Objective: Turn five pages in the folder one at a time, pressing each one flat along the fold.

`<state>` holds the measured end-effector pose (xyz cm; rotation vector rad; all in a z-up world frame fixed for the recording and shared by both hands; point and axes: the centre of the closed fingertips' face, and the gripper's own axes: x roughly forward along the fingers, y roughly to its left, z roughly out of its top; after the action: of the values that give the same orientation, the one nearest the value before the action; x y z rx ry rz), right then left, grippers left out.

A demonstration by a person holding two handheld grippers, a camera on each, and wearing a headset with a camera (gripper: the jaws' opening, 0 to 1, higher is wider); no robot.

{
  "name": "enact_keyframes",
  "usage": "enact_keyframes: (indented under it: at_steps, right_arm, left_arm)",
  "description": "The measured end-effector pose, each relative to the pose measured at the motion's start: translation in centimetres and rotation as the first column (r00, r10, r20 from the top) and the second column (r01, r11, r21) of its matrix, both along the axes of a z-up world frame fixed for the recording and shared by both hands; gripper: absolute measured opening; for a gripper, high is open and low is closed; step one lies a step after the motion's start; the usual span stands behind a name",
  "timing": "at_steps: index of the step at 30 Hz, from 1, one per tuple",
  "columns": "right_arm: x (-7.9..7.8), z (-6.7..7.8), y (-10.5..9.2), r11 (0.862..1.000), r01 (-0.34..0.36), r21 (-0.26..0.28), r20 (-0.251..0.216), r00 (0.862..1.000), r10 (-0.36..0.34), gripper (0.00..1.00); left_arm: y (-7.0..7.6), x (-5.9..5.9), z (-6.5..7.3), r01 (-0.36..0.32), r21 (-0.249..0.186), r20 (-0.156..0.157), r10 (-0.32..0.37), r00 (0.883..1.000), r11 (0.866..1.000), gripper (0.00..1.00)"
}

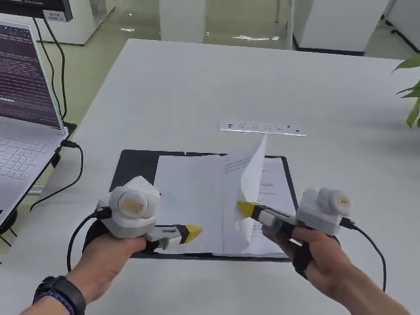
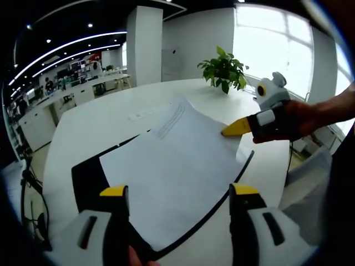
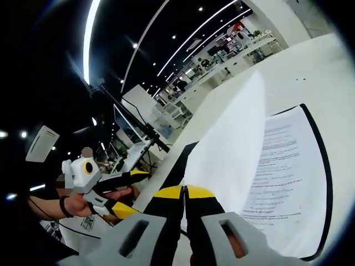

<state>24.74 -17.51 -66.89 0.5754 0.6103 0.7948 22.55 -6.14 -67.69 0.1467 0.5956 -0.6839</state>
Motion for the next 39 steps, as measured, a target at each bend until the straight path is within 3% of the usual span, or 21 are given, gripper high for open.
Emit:
enact_keyframes:
  at_steps: [14,23,29,32,39]
  right_arm:
    - [-0.8,0.1,6.5,0.994,-0.105,0.019,0.000,0.994,0.105,0.00]
    - [-1.5,-1.1,10.1,0.984,-0.177,0.019,-0.024,0.984,0.178,0.00]
    - [-1.8,-2.3,11.8,0.974,-0.226,0.012,-0.050,0.973,0.226,0.00]
    - [-2.0,-3.0,12.4,0.968,-0.252,-0.003,-0.059,0.966,0.251,0.00]
    - [-2.1,-4.4,13.6,0.958,-0.287,-0.010,-0.096,0.954,0.285,0.00]
  left_arm:
    - [4.0,-1.0,0.4,-0.055,0.000,0.013,0.055,0.998,0.998,0.74]
    - [6.3,-1.6,0.5,-0.110,-0.014,0.009,0.110,0.994,0.994,0.74]
    - [7.1,-2.6,0.2,-0.134,-0.015,-0.003,0.134,0.991,0.991,0.74]
    - [7.5,-2.7,0.5,-0.166,-0.038,-0.003,0.166,0.986,0.985,0.74]
    - [8.2,-2.9,0.6,-0.196,-0.047,-0.003,0.196,0.981,0.980,0.74]
